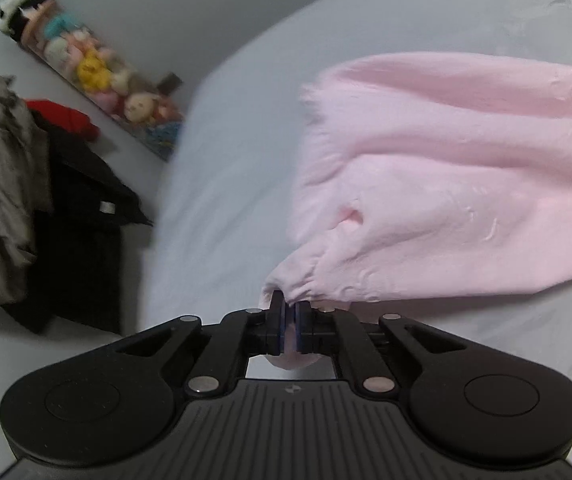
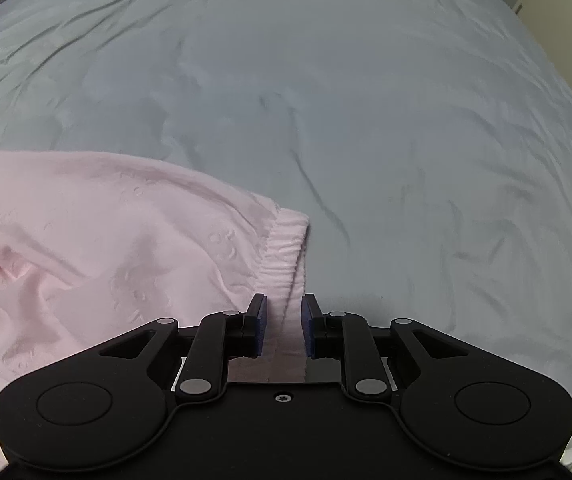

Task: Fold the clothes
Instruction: 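Grasp the ruffled cuff with the left gripper, pull the leg straight, release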

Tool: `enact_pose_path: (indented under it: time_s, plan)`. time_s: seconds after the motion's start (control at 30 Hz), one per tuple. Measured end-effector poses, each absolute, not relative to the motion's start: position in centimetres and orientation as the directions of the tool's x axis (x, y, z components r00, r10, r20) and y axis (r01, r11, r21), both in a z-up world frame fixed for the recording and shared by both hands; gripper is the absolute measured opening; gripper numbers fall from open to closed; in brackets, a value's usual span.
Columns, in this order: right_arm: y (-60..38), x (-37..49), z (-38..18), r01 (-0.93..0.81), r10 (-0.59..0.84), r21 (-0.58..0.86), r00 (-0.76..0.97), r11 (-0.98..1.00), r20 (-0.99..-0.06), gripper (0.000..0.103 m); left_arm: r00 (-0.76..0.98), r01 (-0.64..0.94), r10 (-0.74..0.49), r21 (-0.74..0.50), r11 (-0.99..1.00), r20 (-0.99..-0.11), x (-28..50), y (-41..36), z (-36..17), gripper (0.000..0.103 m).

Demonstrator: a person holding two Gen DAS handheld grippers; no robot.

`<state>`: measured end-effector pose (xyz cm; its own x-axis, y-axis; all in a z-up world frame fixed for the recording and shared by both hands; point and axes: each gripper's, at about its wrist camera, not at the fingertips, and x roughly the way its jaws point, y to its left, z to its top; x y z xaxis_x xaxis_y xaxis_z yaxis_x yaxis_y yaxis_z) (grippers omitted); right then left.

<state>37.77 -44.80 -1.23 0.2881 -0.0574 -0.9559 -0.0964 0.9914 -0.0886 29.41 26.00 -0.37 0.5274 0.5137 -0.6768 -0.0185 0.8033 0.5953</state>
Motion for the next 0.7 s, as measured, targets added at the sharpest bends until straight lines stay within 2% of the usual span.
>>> enact_pose_path:
  time_s: [0.1,0.17,0.3,0.4,0.57,0.7]
  plan:
    - [-44.4,37.9,-1.8,-0.106,-0.057,-0.091,0.285,0.99,-0.957,0.018,0.591,-0.019,0.547,0.667,0.745,-0.593,26.7,26.3,1.8,0.003]
    - [-44.1,37.9,-2.3,-0.113,-0.057,-0.093,0.283,0.989,-0.957,0.02,0.564,0.031,0.526,0.653,0.757,-0.637,25.5,26.6,1.8,0.003]
    - [-44.1,37.8,-2.6,-0.106,-0.057,-0.091,0.285,0.99,-0.957,0.02,0.45,0.122,0.563,0.672,0.73,-0.693,23.9,27.1,-1.1,0.009]
    - [-44.2,37.8,-2.0,-0.098,-0.056,-0.088,0.288,0.991,-0.956,0.02,0.346,0.11,0.597,0.663,0.74,-0.724,23.2,27.8,-3.2,0.009]
    - [-45.3,37.7,0.8,-0.083,-0.049,-0.082,0.334,0.993,-0.941,0.02,0.227,0.049,0.664,0.69,0.723,-0.712,22.3,29.8,-3.9,0.009]
    - [-47.2,38.8,2.9,-0.014,-0.014,-0.02,0.381,1.0,-0.925,0.02,0.243,-0.085,0.642,0.643,0.761,-0.727,21.7,30.0,-1.1,0.018]
